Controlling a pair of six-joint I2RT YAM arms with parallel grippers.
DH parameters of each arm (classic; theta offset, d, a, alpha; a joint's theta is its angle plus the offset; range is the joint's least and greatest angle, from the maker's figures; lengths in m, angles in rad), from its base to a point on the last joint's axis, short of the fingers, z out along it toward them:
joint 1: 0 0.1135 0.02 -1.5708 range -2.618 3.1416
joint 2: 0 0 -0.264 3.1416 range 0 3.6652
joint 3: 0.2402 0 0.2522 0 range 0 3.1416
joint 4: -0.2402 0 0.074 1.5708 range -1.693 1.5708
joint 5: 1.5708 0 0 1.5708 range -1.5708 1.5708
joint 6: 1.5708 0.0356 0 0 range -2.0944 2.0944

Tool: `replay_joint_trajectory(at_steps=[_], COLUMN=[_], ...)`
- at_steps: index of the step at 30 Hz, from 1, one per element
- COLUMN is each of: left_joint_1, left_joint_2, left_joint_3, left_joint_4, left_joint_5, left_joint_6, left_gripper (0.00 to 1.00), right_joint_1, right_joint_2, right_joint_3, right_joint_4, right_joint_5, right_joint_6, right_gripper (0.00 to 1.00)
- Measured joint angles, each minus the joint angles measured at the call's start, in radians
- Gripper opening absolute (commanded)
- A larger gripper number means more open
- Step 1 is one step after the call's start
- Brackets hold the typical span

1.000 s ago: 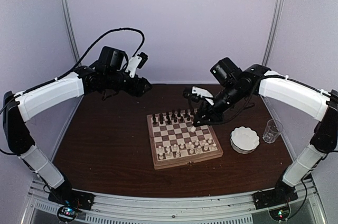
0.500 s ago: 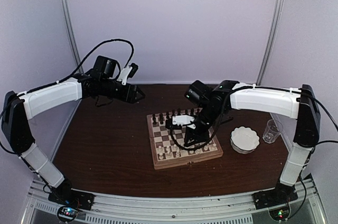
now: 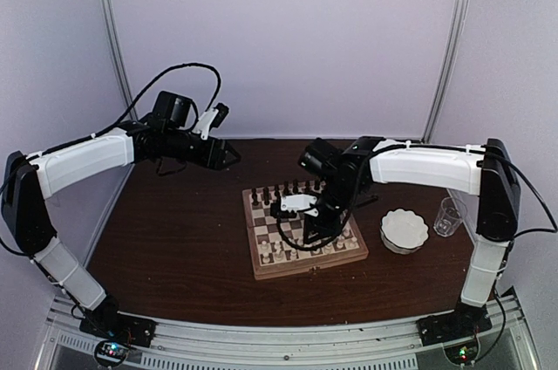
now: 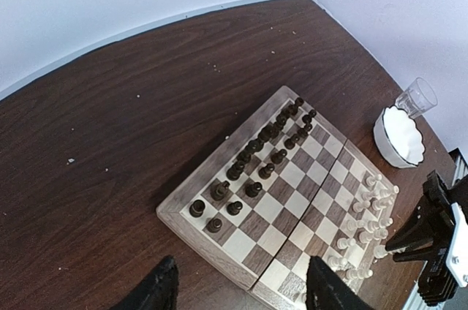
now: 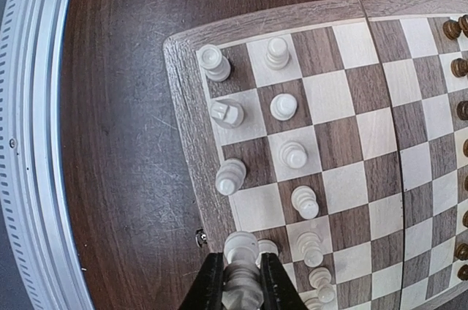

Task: Set up the chess pieces on the board
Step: Place the queen at d1.

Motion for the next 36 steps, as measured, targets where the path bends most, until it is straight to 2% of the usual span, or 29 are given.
replay_joint_trajectory(at_steps=[36], left_joint_1=[0.0], left_joint_2=[0.006], left_joint_3=[0.013], left_joint_4=[-0.01], left_joint_5=[0.032], left_joint_6=[-0.008], left_gripper=[0.58], right_joint_1=[0.012], right_joint_2=[0.095], right_joint_3=[0.0], right_joint_4=[0.049], right_joint_5=[0.023], right_joint_6=[0.009], right_gripper=[0.14])
